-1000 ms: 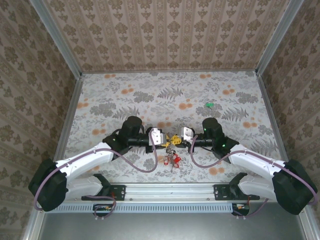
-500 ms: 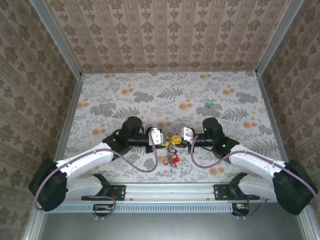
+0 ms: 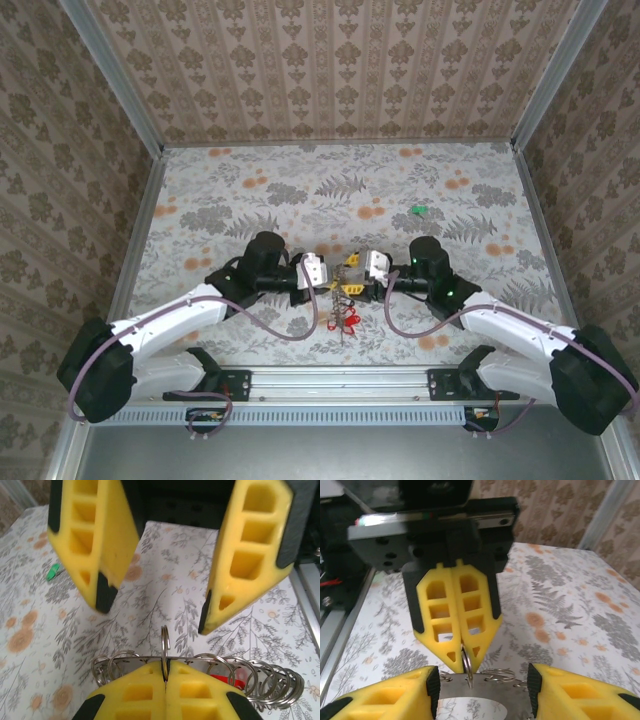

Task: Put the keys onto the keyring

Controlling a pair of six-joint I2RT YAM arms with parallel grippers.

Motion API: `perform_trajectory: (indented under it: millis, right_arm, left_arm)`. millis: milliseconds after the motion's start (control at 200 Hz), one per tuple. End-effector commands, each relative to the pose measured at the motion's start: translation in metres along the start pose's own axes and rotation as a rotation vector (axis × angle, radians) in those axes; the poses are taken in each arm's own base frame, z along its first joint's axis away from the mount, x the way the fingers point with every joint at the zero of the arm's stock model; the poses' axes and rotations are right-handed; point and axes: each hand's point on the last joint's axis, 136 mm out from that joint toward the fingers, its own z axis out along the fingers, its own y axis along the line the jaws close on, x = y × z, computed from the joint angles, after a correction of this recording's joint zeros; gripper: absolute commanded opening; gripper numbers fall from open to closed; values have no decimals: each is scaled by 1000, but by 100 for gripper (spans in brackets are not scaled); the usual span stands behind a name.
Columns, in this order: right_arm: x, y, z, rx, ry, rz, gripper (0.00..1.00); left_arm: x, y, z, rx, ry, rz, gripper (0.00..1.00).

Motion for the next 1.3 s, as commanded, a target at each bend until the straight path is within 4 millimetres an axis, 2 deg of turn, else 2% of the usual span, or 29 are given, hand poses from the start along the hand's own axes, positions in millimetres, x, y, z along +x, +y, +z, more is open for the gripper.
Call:
perform_trajectory:
  millis: [0,90,160,215,275,325,445,520,560,600,660,705,760,805,835,890,1030,1105,1295]
  right_arm:
    - [-13,-28,-10,133,-18,87,52]
    - [-20,-45,-22,238,-72,148,53]
    - [-16,-73,-37,411,-81,253,56]
    - [-2,-102,-54,603,-34,373,59]
    - [18,-128,-76,785,42,525,67]
    - [39,-143,-92,893,130,649,67]
    - [85,-165,-118,1030,303,939,62]
    - [105,-174,-129,1077,369,1050,57]
    - [107,-176,-126,1052,384,1067,55]
    - [97,-177,-111,950,350,1048,53]
    - [62,-165,-74,697,245,951,52]
    - [41,-147,-50,552,225,818,55]
    - [18,-106,-23,330,219,527,57]
    - [7,-69,-11,198,186,285,57]
    - [2,-50,-9,138,141,172,55]
    - [-5,-28,-11,57,70,47,50]
    - [-1,5,-15,-92,139,-73,50]
    - [-1,12,-14,-139,151,-67,49]
    - [-15,25,-7,-225,113,-104,34]
  left_arm:
    - [-13,20,-6,-93,18,-32,0]
    - [-14,20,-8,-107,16,-28,0]
    - [-12,20,-8,-106,19,-26,0]
    - [-11,19,-6,-97,24,-29,0]
    - [-10,19,-4,-88,26,-30,0]
    - [-11,17,-3,-77,25,-24,0]
    - [-13,16,-2,-68,21,-16,0]
    - [-14,15,-3,-62,19,-14,0]
    - [-14,14,-2,-57,18,-15,0]
    - [-16,13,-2,-52,14,-13,0]
    - [-17,11,-3,-37,8,-11,0]
    - [-17,10,-3,-29,6,-9,0]
    - [-17,10,-4,-24,14,-2,0]
    - [-17,8,-5,-12,29,10,0]
    - [-17,6,-5,-1,38,18,0]
    - [-17,4,-7,12,47,30,0]
    - [-22,-2,-11,38,33,52,0]
    - [-24,-3,-11,44,17,63,0]
    - [-28,-5,-10,58,-7,74,0]
